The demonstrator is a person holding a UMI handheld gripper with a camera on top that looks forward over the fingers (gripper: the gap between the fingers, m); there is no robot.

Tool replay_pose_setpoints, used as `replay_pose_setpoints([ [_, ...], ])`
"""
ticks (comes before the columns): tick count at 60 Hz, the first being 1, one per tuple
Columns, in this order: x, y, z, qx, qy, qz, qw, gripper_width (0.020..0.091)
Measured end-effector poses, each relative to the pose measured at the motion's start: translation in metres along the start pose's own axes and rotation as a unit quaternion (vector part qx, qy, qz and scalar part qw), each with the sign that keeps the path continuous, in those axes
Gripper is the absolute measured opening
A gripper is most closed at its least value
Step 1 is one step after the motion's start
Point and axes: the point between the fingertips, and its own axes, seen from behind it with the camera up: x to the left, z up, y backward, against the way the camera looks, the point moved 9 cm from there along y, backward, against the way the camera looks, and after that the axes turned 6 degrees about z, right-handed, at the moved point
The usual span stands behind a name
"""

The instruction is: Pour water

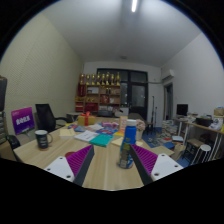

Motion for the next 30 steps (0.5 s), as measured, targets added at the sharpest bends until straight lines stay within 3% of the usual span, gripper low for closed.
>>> replay_pose_setpoints([
  [19,-0.066,-0.121,-0.037,0.023,-0.016,-0.058,0.998,0.0822],
  [30,-0.083,-0.174,-0.040,0.010,-0.025,-0.068,0.997,0.0823],
])
